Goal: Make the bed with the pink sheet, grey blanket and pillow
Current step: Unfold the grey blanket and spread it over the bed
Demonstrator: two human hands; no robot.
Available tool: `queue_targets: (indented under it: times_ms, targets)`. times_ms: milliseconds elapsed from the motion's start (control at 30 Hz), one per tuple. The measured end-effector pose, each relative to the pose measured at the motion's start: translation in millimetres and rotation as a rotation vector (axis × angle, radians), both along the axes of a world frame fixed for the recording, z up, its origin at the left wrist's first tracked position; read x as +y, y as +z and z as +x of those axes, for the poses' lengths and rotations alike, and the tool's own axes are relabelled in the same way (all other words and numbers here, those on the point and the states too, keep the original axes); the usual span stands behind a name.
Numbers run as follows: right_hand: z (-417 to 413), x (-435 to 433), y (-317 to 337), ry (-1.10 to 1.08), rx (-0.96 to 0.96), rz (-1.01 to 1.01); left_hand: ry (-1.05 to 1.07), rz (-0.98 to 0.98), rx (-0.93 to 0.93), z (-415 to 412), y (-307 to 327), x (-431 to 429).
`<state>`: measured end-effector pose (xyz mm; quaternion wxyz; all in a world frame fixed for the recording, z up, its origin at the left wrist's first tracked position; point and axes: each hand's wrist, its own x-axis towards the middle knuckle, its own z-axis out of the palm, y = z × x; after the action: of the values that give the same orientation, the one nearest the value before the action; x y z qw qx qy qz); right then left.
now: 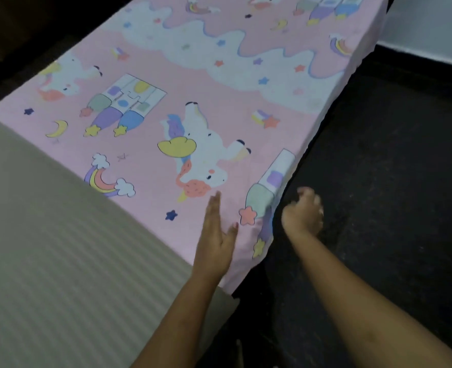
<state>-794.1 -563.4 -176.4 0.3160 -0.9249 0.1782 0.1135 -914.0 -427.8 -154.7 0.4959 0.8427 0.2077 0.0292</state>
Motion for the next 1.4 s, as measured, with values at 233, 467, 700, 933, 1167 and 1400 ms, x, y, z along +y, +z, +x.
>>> queue_targets:
  times_ms: [233,467,700,933,1167,1400]
  targets:
    - [15.6,105.0,0.6,1.164,-0.267,-0.145,0.371,-0.23,-0.07,76.1,-20.2,36.5]
    - [191.7,-6.6,-42.5,0.85,-0.219,-0.518,0.117,0.205,0.339,123.2,-52.1,61.8]
    - [282.0,-1.4,2.2,0.503,-0.186,-0.483,0.063,0.185,0.302,196.5,-43.4,51.7]
    - [237.4,90.5,-38.3,1.255,-0.324,-0.3,0.177,0.101,0.277,271.0,-35.5,45.4]
    - [399.6,-77.0,-17.6,0.283,0.059,-0.523,-0.031,0.242,0.371,308.7,-35.9,38.0]
    - [418.6,51.7,-9.1,0.765,-0.285,-0.273,0.092,0.096,0.277,396.7,-33.5,-3.9]
